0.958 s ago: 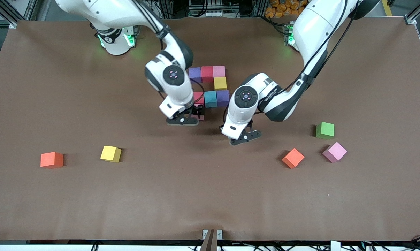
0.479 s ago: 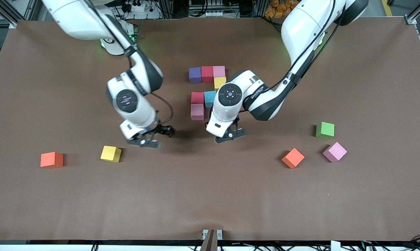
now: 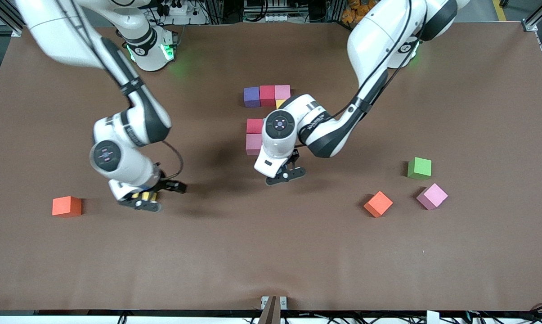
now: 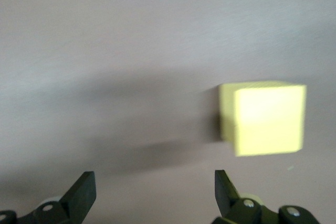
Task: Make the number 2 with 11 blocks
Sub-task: 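Place the cyan cube with the left gripper while the right gripper grasps yellow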
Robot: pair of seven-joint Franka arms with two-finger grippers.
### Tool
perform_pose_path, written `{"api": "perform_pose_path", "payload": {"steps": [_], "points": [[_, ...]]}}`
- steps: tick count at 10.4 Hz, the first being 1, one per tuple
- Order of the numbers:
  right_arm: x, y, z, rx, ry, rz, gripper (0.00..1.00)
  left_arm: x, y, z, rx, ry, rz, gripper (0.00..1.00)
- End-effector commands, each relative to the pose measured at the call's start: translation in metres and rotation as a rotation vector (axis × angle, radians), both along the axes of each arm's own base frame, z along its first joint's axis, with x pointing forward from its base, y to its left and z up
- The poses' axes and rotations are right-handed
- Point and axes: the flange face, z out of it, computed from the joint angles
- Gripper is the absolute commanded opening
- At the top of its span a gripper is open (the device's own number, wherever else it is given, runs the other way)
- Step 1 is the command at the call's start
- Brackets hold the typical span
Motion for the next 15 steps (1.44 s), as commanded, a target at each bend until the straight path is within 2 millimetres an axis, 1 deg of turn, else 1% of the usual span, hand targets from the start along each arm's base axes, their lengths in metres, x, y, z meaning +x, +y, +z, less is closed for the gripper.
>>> {"api": "perform_pose_path", "payload": {"steps": [1,2,4,5,6,8,9,11,13,14,15], "points": [[0.011,-0.035,-0.016,0.013,0.021,0.060,1.00,0.010,-0.009,0.005,-0.013,0.001,0.008,0.58],[0.013,-0.053,-0.021,0.018,0.022,0.084,1.00,0.007,-0.020,0.005,-0.024,-0.005,-0.002,0.58],[0.017,-0.072,-0.026,0.021,0.022,0.100,1.00,0.004,-0.029,0.002,-0.036,-0.009,-0.047,0.58],[0.018,-0.080,-0.027,0.022,0.021,0.117,1.00,0.006,-0.029,0.003,-0.043,-0.017,-0.062,0.58],[0.018,-0.083,-0.031,0.022,0.022,0.143,1.00,0.003,-0.033,0.002,-0.047,-0.020,-0.071,0.59],[0.020,-0.087,-0.042,-0.007,-0.002,0.174,1.00,0.001,-0.034,0.000,-0.049,-0.020,-0.127,0.58],[0.020,-0.090,-0.051,-0.006,-0.005,0.173,1.00,0.000,-0.035,0.000,-0.058,-0.014,-0.134,0.59],[0.020,-0.092,-0.055,-0.006,-0.003,0.169,1.00,0.001,-0.039,0.001,-0.101,-0.019,-0.118,0.59],[0.019,-0.090,-0.059,-0.002,-0.006,0.163,1.00,0.004,-0.040,-0.004,-0.138,-0.019,-0.096,0.59],[0.019,-0.089,-0.059,-0.002,-0.003,0.159,1.00,0.004,-0.040,-0.011,-0.139,-0.014,-0.091,0.59],[0.018,-0.089,-0.060,-0.002,-0.003,0.156,1.00,0.004,-0.039,-0.013,-0.134,-0.014,-0.093,0.59]]}}
